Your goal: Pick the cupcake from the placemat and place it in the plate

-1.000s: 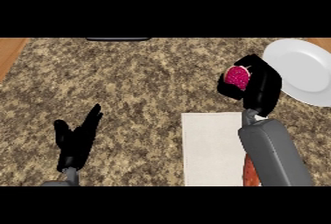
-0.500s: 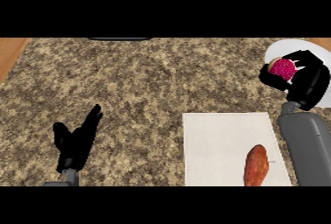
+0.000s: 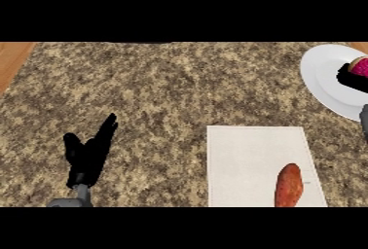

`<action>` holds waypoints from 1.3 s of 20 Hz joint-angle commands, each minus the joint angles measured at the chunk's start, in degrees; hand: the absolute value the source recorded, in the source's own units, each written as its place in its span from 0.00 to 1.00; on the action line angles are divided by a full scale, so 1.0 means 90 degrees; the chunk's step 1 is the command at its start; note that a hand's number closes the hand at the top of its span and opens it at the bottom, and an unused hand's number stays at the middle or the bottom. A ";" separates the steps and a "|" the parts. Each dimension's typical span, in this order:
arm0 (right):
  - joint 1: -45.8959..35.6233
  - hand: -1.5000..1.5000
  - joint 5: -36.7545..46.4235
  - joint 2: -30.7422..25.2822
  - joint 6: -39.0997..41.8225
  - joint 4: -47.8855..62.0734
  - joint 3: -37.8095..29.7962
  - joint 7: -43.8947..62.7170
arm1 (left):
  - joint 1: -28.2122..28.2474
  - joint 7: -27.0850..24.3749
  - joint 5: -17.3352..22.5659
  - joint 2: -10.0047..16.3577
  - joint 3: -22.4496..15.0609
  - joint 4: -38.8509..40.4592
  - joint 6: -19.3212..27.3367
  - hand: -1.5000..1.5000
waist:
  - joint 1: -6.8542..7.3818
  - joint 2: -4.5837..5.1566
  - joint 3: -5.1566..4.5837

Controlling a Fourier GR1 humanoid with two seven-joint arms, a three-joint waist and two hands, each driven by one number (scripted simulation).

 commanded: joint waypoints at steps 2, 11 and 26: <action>-0.0390 1.00 -0.0590 -0.0514 0.0018 0.1458 -0.0683 -0.1294 | 0.0122 0.0222 0.0110 0.0002 -0.0034 -0.0095 -0.0121 0.50 | 0.0109 0.0066 -0.0025; -0.0677 0.00 -0.0065 -0.1532 0.1179 0.3351 -0.0450 -0.0539 | -0.0155 0.0083 -0.0094 -0.0153 -0.0197 0.0022 -0.0036 0.50 | 0.0364 0.0208 -0.0022; -0.0941 0.00 -0.1812 -0.1459 0.2430 0.3211 -0.2044 -0.2870 | -0.0149 0.0100 0.0021 -0.0081 -0.0043 0.0208 -0.0159 0.50 | 0.0216 0.0188 0.0018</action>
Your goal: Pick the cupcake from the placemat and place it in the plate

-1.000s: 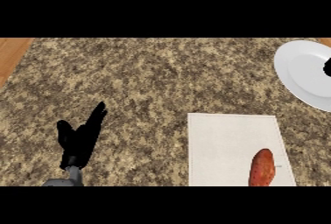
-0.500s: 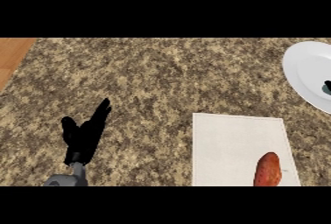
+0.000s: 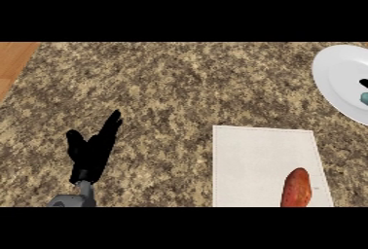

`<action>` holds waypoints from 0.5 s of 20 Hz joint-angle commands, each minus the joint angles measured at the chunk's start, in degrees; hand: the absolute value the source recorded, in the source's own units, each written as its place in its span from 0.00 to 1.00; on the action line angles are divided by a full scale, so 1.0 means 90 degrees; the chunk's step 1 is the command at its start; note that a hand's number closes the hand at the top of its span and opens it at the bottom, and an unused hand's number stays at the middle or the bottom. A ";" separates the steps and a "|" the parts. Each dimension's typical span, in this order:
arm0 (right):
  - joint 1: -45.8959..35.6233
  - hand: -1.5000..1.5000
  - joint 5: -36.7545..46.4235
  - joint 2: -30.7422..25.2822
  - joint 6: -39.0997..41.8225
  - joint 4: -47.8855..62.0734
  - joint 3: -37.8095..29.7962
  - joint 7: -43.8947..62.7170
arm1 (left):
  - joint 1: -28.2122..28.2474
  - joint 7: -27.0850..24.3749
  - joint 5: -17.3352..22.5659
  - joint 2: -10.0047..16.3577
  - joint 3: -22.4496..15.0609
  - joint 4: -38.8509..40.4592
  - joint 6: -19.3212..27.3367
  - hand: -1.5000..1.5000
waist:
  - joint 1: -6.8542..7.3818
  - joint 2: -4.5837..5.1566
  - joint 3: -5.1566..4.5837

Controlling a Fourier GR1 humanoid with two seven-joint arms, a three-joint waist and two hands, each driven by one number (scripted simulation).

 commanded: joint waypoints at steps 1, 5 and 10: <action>0.0107 0.00 -0.0570 0.0116 0.0002 0.0015 -0.0589 -0.0716 | 0.0010 0.0138 0.0090 -0.0019 0.0011 0.0128 -0.0070 0.50 | -0.0047 0.0015 -0.0031; 0.0472 0.00 -0.1056 -0.0324 0.0866 0.0210 -0.1072 -0.0979 | 0.0228 -0.0001 0.0214 0.0096 0.0169 0.0062 -0.0174 0.50 | -0.0167 -0.0040 -0.0042; 0.0820 0.00 -0.1167 -0.0547 0.2337 0.0466 -0.1049 -0.1229 | 0.0176 0.0064 0.0036 -0.0099 0.0063 0.0136 0.0067 0.50 | -0.0276 -0.0109 -0.0064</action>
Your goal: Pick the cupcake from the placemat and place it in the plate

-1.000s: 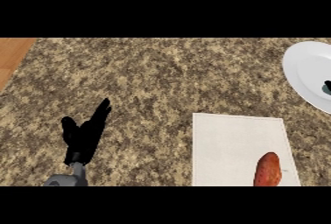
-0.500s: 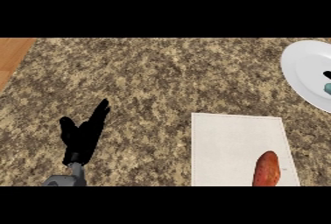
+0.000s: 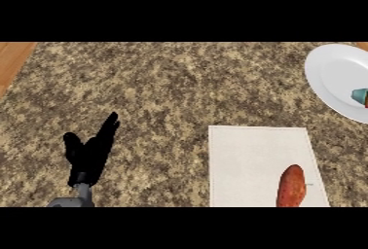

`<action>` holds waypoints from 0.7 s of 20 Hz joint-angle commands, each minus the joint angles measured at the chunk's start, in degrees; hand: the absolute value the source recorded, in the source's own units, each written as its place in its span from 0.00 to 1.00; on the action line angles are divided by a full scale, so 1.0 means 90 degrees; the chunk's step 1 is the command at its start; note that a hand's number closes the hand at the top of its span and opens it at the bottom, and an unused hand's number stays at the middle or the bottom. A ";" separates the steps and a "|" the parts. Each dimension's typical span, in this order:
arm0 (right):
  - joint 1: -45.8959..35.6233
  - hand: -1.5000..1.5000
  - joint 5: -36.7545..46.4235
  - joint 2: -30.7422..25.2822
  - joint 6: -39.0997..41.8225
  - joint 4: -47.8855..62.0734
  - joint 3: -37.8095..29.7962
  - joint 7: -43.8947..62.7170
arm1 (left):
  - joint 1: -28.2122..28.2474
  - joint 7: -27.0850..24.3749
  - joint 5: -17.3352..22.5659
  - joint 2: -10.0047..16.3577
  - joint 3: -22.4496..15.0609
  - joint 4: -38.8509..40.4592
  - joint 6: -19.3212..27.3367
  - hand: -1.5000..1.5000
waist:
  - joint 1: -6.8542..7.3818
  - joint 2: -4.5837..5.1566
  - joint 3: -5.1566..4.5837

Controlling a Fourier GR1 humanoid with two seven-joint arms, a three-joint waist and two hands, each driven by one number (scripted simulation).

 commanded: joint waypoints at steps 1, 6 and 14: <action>0.0325 0.00 -0.0222 -0.0239 0.1151 0.0174 -0.0136 -0.0273 | 0.0070 -0.0146 0.0107 0.0061 0.0136 0.0443 -0.0160 0.50 | -0.0096 -0.0005 -0.0040; 0.0633 0.00 -0.0139 -0.0358 0.1801 0.0209 0.0037 -0.0546 | 0.0156 0.0126 -0.0121 -0.0140 -0.0084 0.0137 0.0136 0.50 | -0.0099 -0.0045 -0.0046; 0.1494 0.00 0.0112 -0.0379 0.2002 0.0123 0.0454 -0.1016 | 0.0324 0.0246 0.0118 0.0177 0.0195 -0.0104 -0.0178 0.50 | -0.0192 -0.0102 -0.0062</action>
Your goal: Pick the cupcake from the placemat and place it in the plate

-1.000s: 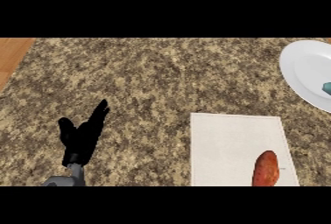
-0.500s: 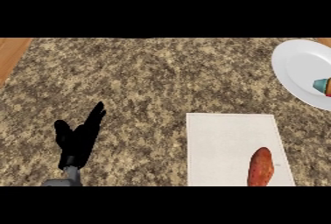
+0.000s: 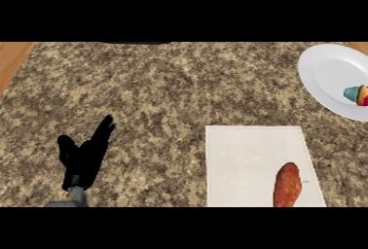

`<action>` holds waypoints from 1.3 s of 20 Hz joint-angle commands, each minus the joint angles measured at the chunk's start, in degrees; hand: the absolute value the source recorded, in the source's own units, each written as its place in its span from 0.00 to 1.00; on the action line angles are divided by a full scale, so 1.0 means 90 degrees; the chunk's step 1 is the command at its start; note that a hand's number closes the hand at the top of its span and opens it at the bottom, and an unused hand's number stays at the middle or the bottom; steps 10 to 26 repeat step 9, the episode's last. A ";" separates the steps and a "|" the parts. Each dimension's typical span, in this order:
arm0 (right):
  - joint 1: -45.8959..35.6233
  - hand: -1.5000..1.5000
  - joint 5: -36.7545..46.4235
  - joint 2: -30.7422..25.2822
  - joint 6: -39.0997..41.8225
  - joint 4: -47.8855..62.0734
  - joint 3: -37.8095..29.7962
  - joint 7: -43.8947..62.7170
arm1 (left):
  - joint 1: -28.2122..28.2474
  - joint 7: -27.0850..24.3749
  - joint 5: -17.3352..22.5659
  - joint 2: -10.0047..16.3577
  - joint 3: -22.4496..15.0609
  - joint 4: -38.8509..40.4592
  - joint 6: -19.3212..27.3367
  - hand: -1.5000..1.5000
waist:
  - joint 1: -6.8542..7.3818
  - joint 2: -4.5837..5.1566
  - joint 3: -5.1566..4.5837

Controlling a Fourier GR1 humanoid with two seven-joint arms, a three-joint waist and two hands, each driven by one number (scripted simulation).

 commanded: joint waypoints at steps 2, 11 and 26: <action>0.0538 0.00 0.0028 -0.0080 0.0244 -0.0123 0.0204 -0.0227 | 0.0402 -0.0202 -0.0220 -0.0294 -0.0233 0.0174 0.0171 0.50 | -0.0098 -0.0016 -0.0041; 0.0711 0.00 -0.0031 0.0258 0.0004 -0.0232 0.0436 -0.0459 | -0.0066 -0.0332 -0.0025 -0.0109 0.0203 0.0713 -0.0027 0.50 | -0.0098 -0.0008 -0.0040; 0.0711 0.00 -0.0031 0.0258 0.0004 -0.0232 0.0436 -0.0459 | -0.0066 -0.0332 -0.0025 -0.0109 0.0203 0.0713 -0.0027 0.50 | -0.0098 -0.0008 -0.0040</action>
